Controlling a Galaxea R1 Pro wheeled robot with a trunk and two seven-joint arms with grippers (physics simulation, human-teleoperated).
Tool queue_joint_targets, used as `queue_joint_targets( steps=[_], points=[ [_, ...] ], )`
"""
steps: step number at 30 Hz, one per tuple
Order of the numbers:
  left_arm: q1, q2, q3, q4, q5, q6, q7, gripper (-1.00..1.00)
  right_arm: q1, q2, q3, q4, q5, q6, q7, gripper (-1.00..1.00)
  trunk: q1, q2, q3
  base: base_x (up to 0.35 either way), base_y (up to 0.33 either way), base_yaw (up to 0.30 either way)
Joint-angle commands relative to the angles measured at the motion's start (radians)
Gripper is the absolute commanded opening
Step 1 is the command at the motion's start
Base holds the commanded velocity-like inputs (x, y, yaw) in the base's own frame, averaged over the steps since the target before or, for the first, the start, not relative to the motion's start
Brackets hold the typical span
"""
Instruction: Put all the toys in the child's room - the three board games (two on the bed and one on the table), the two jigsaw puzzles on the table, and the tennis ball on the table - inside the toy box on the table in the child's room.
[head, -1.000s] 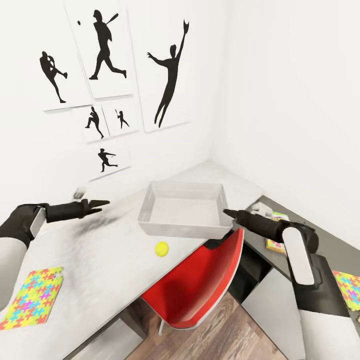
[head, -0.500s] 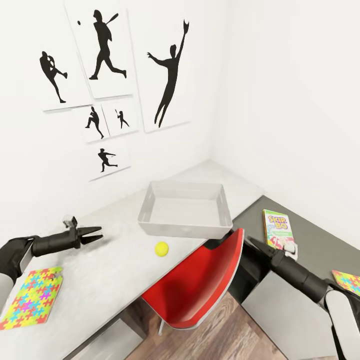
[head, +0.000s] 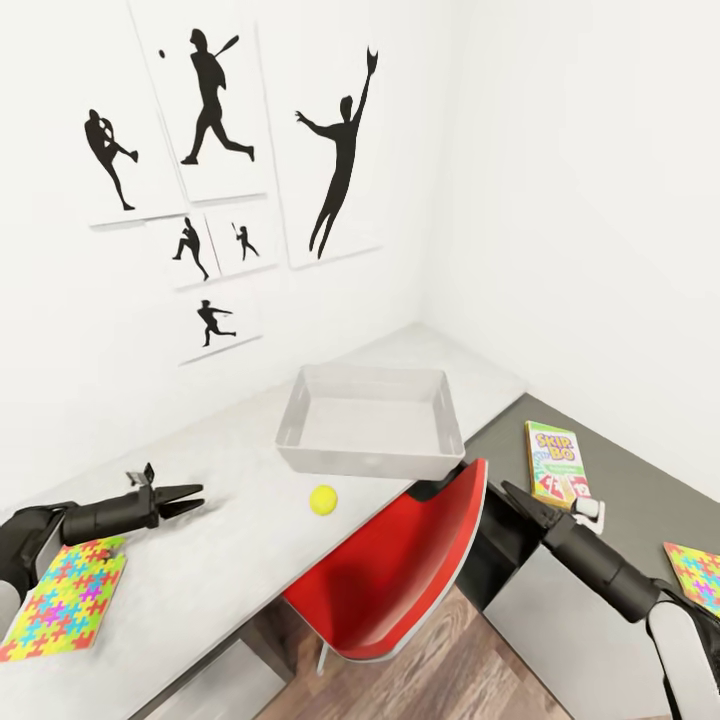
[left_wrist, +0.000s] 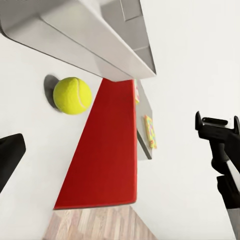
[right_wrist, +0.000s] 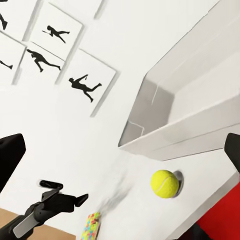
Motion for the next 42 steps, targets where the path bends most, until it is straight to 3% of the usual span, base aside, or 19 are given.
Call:
queue_joint_targets(
  steps=[1, 12, 26, 35, 42],
  points=[
    [0.000, 0.000, 0.000, 0.000, -0.001, 0.010, -0.004, 1.00, -0.001, 0.000, 0.000, 0.002, -0.002, -0.001, 0.005, 1.00, 0.001, -0.002, 0.000, 0.000, 0.000, 0.000],
    [0.001, -0.002, 0.000, 0.000, -0.003, 0.011, -0.004, 1.00, 0.000, 0.004, 0.050, 0.051, 0.008, -0.085, 0.022, 1.00, 0.001, -0.002, 0.018, 0.000, 0.000, 0.009],
    [0.000, 0.005, 0.003, -0.001, -0.002, 0.007, -0.004, 1.00, 0.001, 0.004, 0.055, 0.050, 0.008, -0.124, 0.027, 1.00, 0.001, -0.002, 0.041, -0.094, 0.000, 0.038],
    [0.001, 0.008, 0.031, -0.009, -0.002, 0.013, -0.004, 1.00, 0.000, 0.004, 0.055, 0.051, 0.008, -0.129, 0.029, 1.00, 0.001, -0.002, 0.056, -0.022, 0.000, 0.001],
    [0.001, 0.037, 0.038, -0.010, -0.003, 0.023, -0.004, 1.00, 0.001, 0.005, 0.056, 0.052, 0.008, -0.129, 0.030, 1.00, 0.001, -0.002, 0.068, -0.001, 0.000, 0.000]
  ],
)
